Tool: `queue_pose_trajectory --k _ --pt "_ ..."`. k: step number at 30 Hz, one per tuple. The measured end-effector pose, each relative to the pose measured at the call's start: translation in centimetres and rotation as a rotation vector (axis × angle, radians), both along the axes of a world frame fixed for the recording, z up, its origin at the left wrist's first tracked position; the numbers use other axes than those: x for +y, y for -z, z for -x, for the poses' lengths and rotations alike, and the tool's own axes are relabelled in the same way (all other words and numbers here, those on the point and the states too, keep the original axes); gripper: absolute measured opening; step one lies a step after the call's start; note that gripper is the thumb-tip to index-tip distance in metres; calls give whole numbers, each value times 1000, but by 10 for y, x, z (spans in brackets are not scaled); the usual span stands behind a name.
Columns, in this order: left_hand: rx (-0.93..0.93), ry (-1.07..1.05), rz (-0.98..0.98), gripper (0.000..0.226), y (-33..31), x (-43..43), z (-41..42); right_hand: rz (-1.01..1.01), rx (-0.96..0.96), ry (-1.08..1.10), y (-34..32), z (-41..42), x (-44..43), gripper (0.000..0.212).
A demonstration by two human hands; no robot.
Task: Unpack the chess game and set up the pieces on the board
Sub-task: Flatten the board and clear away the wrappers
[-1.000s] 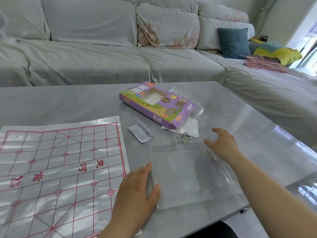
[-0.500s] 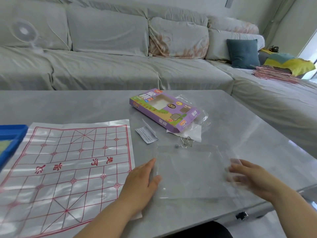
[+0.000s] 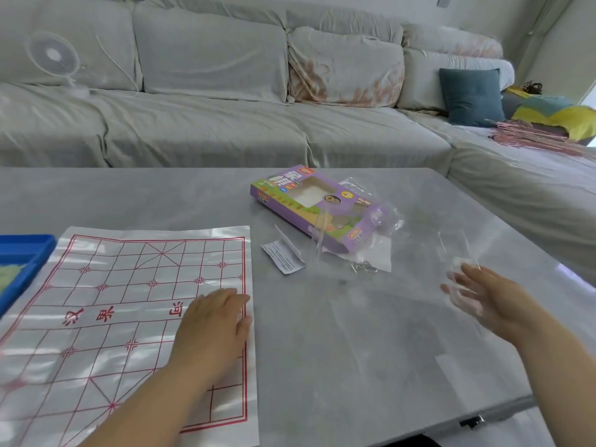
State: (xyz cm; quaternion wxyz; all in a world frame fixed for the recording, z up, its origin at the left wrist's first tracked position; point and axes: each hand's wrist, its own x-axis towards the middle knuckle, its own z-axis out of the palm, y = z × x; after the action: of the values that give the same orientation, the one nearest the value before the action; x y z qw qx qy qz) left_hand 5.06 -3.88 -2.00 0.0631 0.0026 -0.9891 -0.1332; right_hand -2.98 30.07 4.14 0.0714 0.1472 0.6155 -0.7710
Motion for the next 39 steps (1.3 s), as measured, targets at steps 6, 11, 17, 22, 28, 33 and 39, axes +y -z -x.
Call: queue_pose_trajectory --k 6,11,17,22,28,33,39 --pt "-197 -70 73 102 23 -23 -1 149 -20 108 15 52 -28 15" --pt "-165 -70 64 106 26 -20 1 109 62 128 11 89 -70 12" --pt "-187 -89 92 131 27 -21 0 -47 45 194 22 132 -107 12" --pt "-259 -116 65 78 28 -27 1 -282 94 252 32 146 -120 14" --pt "-179 -96 102 65 39 -27 2 -235 86 263 27 154 -135 29" --pt "-164 -126 110 64 41 -26 3 -231 79 240 17 162 -150 27" --pt "-171 -141 107 67 40 -25 4 -217 69 215 10 169 -130 31"
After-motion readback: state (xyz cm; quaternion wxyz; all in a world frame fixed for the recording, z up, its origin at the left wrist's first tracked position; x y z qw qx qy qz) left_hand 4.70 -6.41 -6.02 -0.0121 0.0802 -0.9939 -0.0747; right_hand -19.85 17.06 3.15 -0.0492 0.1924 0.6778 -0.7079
